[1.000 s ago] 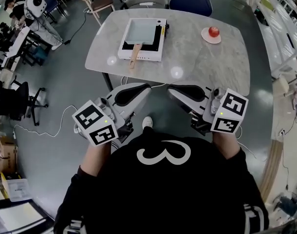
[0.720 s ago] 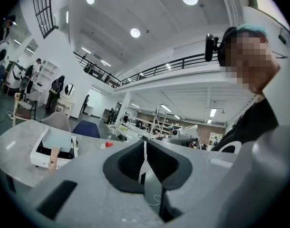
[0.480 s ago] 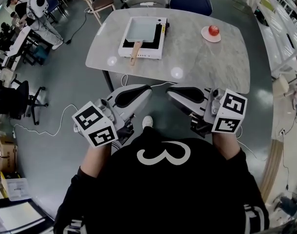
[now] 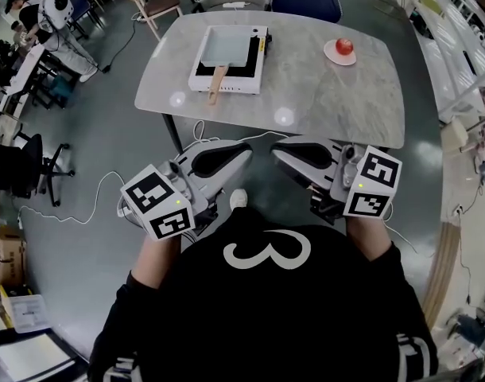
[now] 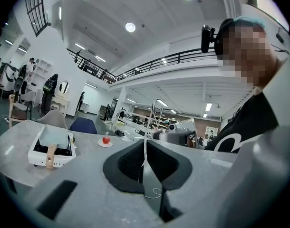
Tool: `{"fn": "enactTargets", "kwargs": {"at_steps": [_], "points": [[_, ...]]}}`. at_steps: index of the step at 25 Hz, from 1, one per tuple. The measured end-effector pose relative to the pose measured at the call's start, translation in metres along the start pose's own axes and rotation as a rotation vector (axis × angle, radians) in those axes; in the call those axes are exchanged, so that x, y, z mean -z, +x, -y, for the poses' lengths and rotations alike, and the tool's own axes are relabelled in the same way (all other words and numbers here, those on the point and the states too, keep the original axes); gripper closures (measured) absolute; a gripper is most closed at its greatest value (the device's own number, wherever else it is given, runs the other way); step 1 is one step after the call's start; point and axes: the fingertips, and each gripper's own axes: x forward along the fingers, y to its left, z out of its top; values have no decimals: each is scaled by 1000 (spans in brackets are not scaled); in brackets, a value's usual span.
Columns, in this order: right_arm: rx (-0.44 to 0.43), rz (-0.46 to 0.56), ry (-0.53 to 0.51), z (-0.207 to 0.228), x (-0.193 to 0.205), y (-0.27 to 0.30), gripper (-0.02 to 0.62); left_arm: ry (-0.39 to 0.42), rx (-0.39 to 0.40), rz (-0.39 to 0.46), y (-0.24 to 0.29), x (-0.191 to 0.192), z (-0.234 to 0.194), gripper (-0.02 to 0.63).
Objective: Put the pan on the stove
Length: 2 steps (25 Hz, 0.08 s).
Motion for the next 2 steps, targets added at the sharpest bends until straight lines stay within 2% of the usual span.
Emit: {"fn": "enactTargets", "kwargs": {"at_steps": [2], "points": [[4, -2, -3, 1, 0, 1, 581, 4, 4, -14, 1, 2, -1, 578]]}}
